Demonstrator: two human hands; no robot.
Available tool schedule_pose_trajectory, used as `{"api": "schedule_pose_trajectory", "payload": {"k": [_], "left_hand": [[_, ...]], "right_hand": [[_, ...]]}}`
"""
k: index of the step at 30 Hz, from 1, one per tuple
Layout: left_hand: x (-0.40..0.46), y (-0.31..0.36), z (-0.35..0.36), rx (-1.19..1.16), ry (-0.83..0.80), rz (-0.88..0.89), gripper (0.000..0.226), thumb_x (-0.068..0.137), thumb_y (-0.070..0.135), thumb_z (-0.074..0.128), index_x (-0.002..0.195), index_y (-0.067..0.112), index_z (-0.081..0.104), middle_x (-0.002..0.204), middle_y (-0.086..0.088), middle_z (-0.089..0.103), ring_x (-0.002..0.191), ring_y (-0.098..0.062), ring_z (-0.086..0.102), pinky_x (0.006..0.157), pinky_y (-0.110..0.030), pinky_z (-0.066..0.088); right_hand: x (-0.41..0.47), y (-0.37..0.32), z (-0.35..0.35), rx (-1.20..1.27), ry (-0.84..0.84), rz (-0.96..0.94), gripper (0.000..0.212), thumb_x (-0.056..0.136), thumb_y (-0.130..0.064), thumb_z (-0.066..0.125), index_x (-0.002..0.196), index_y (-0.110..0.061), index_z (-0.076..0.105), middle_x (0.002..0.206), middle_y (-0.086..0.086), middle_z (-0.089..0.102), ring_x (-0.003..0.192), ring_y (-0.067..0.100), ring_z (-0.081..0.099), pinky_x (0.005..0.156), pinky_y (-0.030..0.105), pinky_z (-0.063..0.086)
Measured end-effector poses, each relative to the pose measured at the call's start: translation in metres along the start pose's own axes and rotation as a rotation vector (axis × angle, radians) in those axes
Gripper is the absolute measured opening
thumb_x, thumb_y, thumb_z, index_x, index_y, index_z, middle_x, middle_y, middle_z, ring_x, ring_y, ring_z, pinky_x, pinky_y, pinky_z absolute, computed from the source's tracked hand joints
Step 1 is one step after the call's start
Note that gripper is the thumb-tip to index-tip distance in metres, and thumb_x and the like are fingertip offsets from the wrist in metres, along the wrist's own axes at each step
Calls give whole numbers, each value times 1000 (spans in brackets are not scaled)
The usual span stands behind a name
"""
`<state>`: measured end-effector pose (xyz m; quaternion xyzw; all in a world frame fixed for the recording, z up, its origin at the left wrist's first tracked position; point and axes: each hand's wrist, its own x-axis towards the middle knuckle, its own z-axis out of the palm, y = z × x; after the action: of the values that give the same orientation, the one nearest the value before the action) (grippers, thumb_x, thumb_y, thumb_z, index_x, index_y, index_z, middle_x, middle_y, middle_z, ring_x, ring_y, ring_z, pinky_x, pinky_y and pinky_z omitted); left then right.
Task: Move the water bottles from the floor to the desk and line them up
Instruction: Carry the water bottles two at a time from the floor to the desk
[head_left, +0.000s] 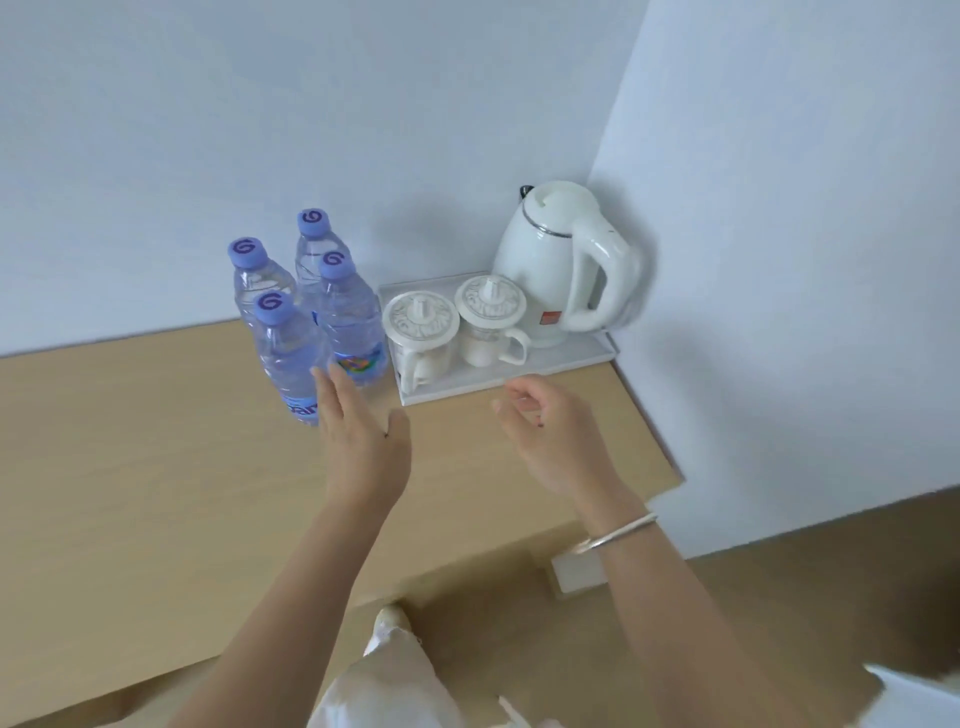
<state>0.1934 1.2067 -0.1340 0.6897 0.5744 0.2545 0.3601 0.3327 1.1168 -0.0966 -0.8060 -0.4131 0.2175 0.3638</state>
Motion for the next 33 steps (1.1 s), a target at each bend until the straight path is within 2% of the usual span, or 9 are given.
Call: {"api": "schedule_pose_trajectory", "payload": {"k": [3,5,8,12,14,16,20,27,33], "left_hand": [[-50,29,28,18,-152,121,59,95,7,45,148,7,20,155,-8,22,141,-23,23,109,-22,16],[-88,48,48,75,-241,220,48,95,11,48,141,10,39,144,-5,43,126,-23,45,98,-20,28],[-145,71,79,158,-392,346,39,94,19,51,133,16,52,130,3,58,108,-17,57,86,-18,35],[-209,102,122,249,-567,458,38,95,29,49,132,23,52,126,12,59,96,-16,61,86,-26,45],[-234,122,144,283,-635,524,38,95,32,48,132,26,51,127,14,58,100,-12,60,89,-28,46],[-253,143,166,311,-695,592,38,95,34,46,132,26,51,127,14,57,106,-11,58,92,-27,45],[-280,185,213,387,-815,768,38,95,36,46,132,27,51,126,15,58,114,-10,54,94,-25,41],[-294,265,304,468,-927,989,36,95,38,47,127,25,54,123,13,60,111,-12,55,96,-27,41],[-299,350,404,477,-1033,1107,32,94,37,49,119,20,57,116,8,63,100,-15,59,87,-26,44]], "right_hand": [[-42,31,-39,-92,27,-8,33,91,-26,56,120,-11,60,121,-1,61,111,16,56,94,32,44],[-72,53,-66,-129,38,7,33,93,-25,53,122,-13,59,125,-3,59,114,15,54,96,30,43],[-117,88,-107,-152,64,74,30,94,-26,49,122,-16,59,123,-5,59,113,15,53,95,32,43],[-176,137,-161,-183,159,207,31,95,-29,47,122,-17,57,124,-5,58,113,13,51,92,28,42],[-202,163,-188,-183,224,281,34,96,-30,47,125,-16,56,128,-5,56,117,12,51,96,26,40],[-224,186,-212,-189,277,362,35,96,-31,47,126,-16,55,130,-5,56,117,12,51,91,22,37],[-253,227,-254,-198,368,506,35,96,-32,46,127,-19,54,129,-4,55,111,13,54,89,25,40],[-254,285,-315,-194,419,661,28,96,-26,45,118,-13,56,121,4,57,109,19,53,89,29,41],[-231,339,-397,-241,506,727,36,96,-31,45,127,-14,53,126,2,54,115,16,49,95,25,37]]}}
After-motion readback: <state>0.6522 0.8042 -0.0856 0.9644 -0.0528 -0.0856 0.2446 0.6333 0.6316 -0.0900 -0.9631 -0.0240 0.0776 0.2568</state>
